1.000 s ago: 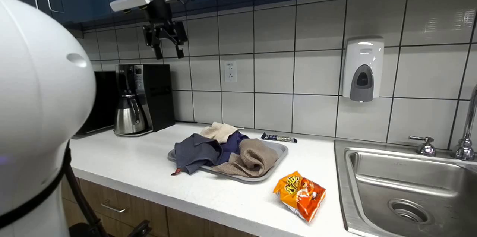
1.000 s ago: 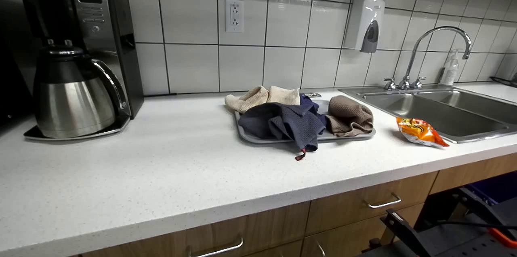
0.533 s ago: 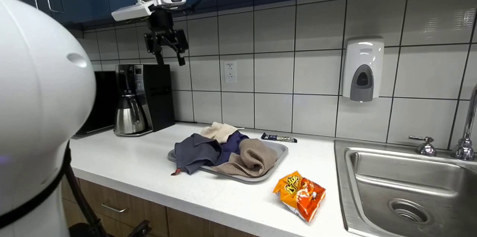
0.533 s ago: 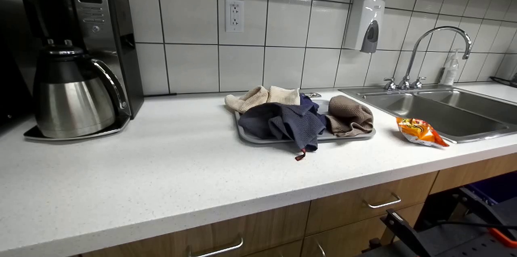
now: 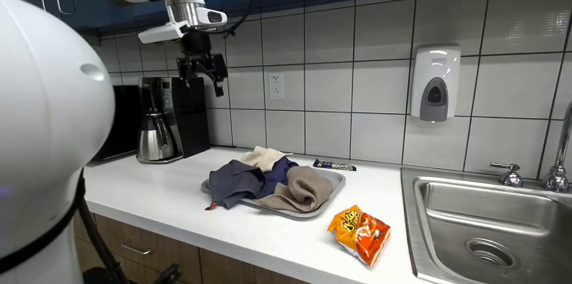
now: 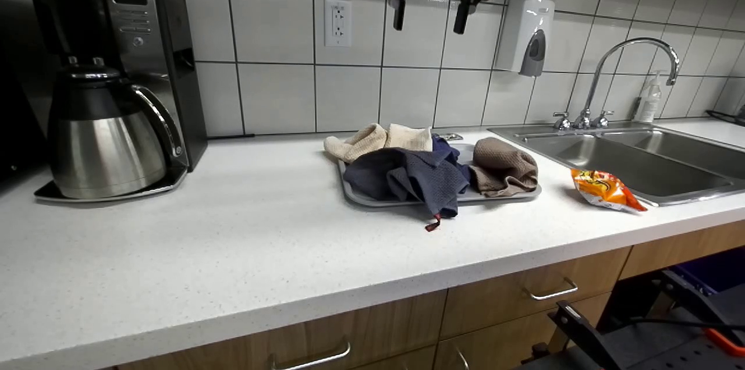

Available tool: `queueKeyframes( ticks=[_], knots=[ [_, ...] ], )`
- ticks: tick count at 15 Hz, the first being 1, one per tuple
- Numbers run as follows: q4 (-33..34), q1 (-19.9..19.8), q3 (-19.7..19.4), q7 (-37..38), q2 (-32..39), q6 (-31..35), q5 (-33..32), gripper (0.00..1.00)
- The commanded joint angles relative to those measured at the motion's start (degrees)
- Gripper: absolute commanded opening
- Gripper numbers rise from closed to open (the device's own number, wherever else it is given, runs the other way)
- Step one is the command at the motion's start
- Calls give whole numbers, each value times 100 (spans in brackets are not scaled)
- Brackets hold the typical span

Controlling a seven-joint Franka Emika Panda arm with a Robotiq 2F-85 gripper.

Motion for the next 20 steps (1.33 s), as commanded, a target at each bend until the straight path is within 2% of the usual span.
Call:
queueKeyframes(
  ticks=[1, 10, 20],
  knots=[
    [-66, -22, -27, 372, 213, 200, -215, 100],
    [51, -25, -172, 988, 1078, 398, -666, 100],
    [351, 248, -389, 2019, 2019, 530, -992, 100]
  ],
)
